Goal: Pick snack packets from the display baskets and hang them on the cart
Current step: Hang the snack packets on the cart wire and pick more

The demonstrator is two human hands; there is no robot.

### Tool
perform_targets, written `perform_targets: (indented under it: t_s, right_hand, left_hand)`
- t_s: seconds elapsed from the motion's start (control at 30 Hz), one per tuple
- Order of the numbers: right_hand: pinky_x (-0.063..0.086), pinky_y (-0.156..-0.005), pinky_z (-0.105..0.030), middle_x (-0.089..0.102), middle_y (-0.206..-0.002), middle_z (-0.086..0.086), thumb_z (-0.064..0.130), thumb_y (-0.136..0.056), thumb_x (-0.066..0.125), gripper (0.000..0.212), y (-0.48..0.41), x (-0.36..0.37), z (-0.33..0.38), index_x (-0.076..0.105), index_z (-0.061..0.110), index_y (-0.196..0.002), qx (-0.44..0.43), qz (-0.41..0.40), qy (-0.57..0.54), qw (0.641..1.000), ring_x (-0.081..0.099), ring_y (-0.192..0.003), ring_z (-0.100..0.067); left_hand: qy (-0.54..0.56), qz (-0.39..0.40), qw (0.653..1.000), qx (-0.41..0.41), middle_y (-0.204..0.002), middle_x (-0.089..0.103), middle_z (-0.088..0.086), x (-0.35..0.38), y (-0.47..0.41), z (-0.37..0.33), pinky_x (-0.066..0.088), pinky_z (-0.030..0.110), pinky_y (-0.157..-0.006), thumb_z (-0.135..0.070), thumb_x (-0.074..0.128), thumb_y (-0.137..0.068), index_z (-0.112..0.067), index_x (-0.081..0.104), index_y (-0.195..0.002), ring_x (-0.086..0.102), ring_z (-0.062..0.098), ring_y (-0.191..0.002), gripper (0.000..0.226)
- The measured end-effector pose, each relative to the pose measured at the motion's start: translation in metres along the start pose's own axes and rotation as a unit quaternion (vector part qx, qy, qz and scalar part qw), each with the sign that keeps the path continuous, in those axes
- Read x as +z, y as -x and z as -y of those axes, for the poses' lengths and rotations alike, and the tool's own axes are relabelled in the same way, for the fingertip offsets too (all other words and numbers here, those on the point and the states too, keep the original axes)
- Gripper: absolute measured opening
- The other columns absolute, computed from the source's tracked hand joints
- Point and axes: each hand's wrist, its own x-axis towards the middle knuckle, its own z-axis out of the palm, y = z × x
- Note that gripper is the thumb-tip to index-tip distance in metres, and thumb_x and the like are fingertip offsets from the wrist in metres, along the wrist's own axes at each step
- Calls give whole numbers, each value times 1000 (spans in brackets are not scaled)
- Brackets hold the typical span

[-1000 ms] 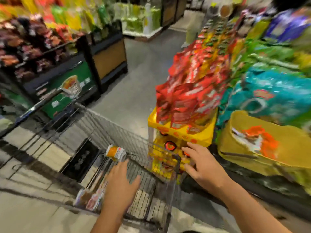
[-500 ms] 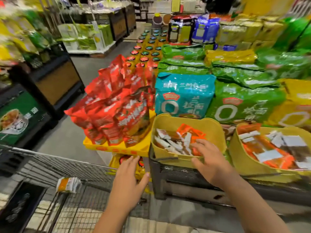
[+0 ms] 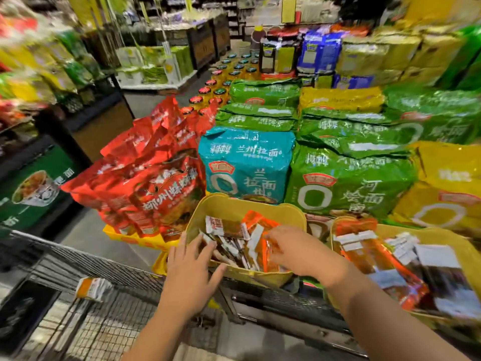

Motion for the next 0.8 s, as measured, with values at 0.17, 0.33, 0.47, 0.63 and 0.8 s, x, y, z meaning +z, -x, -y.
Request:
perform_targets:
  t_s: [0.17,0.33,0.47,0.63,0.8]
  right_hand:
    - [51,-100,-52,44,-149,-10,15,-91,67,67,-58,23,-5,37,23,-150,23,93,123,988,47,-131,-35]
    - [50,-101,-50,19,-164,-12,-6,-88,63,85,-75,30,-4,23,19,-158,45,103,137,984,40,-139,-36]
    - [52,-94,-47,50,-139,-13,1,-88,67,78,-76,26,2,28,16,-153,98,120,112,982,54,-119,-32]
    - [55,-88,-39,61,-124,-10,33,-94,69,34,-80,17,23,68,10,-119,131,222,196,946,59,-112,-30]
    - [54,-88,-37,63,-108,5,38,-89,73,23,-56,-9,13,75,28,-109,132,61,148,978,59,-105,-20]
  left_hand:
    - [-42,39,998,8,-153,50,6,3,-21,23,23,58,-115,-82,16,-92,-39,62,-136,28,39,-149,77]
    - [7,44,998,48,-165,29,6,13,-41,35,26,57,-120,-93,11,-84,-47,46,-147,12,36,-155,86]
    - [21,39,998,47,-171,3,5,11,-39,31,6,58,-123,-99,-11,-68,-52,28,-154,-11,37,-155,106]
    - [-16,38,997,70,-156,42,18,9,-38,36,12,68,-111,-87,23,-87,-36,62,-136,24,49,-148,80]
    - [77,6,981,177,-167,24,7,0,-58,42,-8,52,-123,-84,26,-82,-29,49,-147,-10,29,-155,89]
